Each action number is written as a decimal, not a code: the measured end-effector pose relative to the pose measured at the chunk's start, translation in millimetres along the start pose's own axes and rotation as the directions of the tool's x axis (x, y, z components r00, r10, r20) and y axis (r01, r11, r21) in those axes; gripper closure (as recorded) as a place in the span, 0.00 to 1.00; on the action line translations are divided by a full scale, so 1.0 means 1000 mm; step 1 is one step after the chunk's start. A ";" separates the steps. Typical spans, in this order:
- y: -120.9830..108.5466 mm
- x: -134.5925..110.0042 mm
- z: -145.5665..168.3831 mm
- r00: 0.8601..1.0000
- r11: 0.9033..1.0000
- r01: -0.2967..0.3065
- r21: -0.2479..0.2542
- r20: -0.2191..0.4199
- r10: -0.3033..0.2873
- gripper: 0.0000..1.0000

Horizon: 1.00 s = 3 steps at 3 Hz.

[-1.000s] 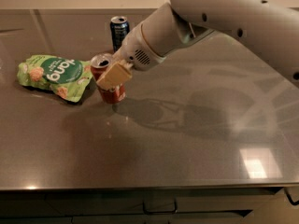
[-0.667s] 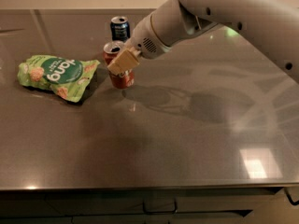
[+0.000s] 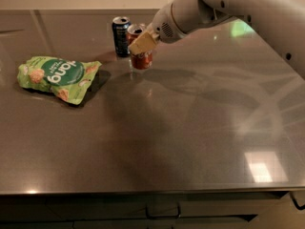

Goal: Move coke can near pepsi can

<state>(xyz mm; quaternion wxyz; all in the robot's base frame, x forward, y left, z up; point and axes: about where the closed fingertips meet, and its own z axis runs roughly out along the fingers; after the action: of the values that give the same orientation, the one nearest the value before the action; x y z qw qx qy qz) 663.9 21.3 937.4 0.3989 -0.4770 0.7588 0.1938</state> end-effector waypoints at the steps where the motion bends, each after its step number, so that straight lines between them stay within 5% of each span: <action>1: -0.025 -0.002 0.001 1.000 0.999 -0.017 0.046 0.017 0.016 1.00; 3: -0.058 0.000 0.022 0.998 0.997 -0.067 0.042 0.019 0.067 1.00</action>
Offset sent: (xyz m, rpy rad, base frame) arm 0.0732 -0.0253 -0.0041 0.0463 0.0024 -0.1025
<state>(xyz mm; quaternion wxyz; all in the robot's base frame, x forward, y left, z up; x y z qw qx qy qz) 724.0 8.8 928.6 0.4088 -0.4410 0.7749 0.1949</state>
